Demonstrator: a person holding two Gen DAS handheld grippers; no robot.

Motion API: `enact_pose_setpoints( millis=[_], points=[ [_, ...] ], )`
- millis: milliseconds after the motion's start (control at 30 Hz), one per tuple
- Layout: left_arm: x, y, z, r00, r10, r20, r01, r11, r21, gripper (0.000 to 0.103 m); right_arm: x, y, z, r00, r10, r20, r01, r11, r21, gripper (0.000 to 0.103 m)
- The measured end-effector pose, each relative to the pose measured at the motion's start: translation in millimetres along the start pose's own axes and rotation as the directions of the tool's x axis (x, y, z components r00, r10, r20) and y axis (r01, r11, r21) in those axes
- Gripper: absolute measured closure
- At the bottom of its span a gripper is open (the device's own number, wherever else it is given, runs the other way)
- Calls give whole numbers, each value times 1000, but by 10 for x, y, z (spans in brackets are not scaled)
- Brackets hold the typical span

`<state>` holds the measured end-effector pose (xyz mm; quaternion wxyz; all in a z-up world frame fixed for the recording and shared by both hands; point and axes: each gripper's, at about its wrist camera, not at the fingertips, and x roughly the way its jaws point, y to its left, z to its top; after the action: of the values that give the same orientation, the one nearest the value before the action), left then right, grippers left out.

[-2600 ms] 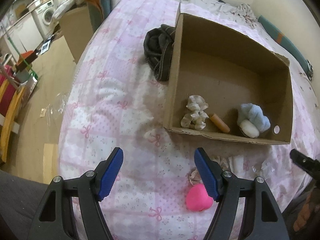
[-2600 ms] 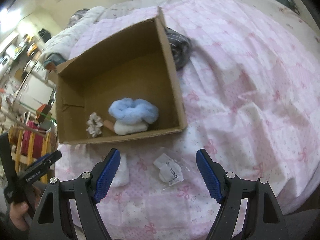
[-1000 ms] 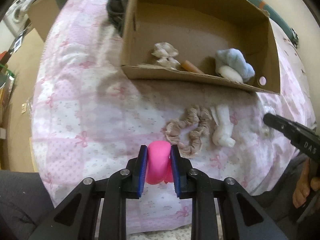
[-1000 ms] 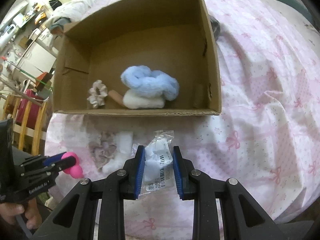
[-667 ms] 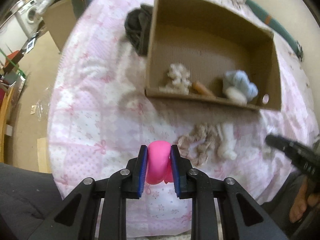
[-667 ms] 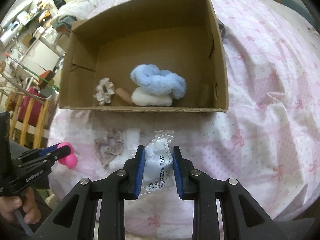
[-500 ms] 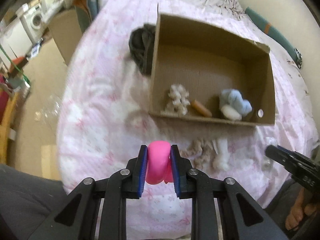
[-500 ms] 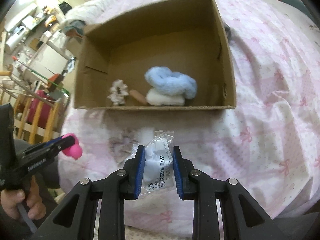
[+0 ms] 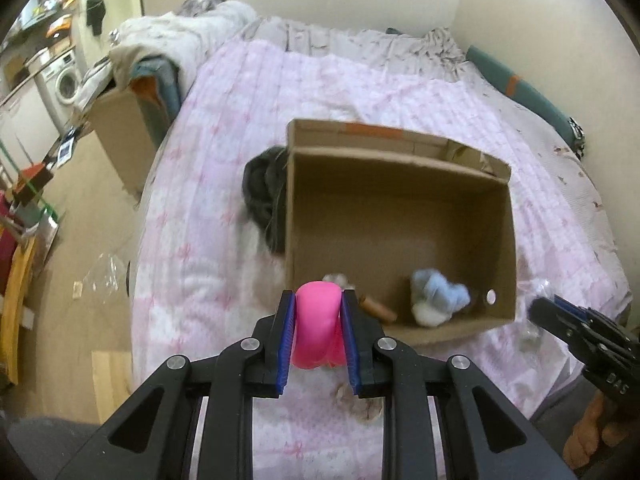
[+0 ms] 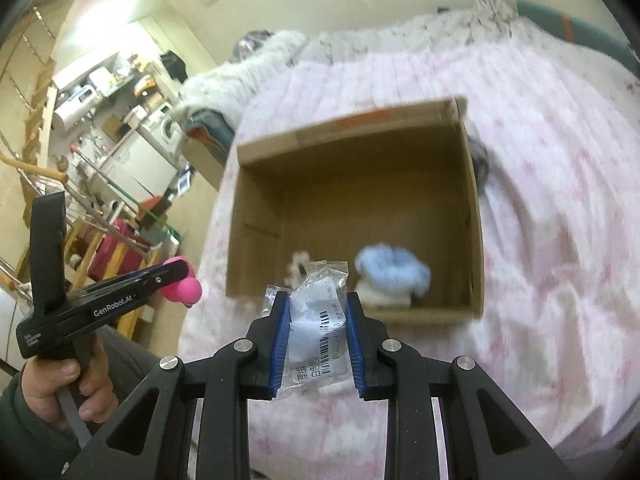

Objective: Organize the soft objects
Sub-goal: 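Carry the pink toy and plastic bag over the box and lower them inside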

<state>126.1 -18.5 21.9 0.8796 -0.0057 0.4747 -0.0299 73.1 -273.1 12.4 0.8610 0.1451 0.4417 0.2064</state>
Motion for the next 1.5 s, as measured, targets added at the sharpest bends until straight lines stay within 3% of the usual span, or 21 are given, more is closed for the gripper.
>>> enact_pose_setpoints(
  millis=[267, 500, 767, 1500],
  points=[
    [189, -210, 224, 999, -24, 28, 22, 998, 55, 83, 168, -130, 241, 999, -24, 27, 24, 1000, 20, 75],
    [553, -306, 193, 999, -47, -3, 47, 996, 78, 83, 516, -256, 163, 1000, -14, -7, 15, 997, 70, 75],
    [912, -301, 93, 998, -62, -26, 64, 995, 71, 83, 690, -239, 110, 999, -11, -30, 12, 999, 50, 75],
    [1097, -322, 20, 996, -64, -62, 68, 995, 73, 82, 933, -303, 99, 997, -9, -81, 14, 998, 64, 75]
  ],
)
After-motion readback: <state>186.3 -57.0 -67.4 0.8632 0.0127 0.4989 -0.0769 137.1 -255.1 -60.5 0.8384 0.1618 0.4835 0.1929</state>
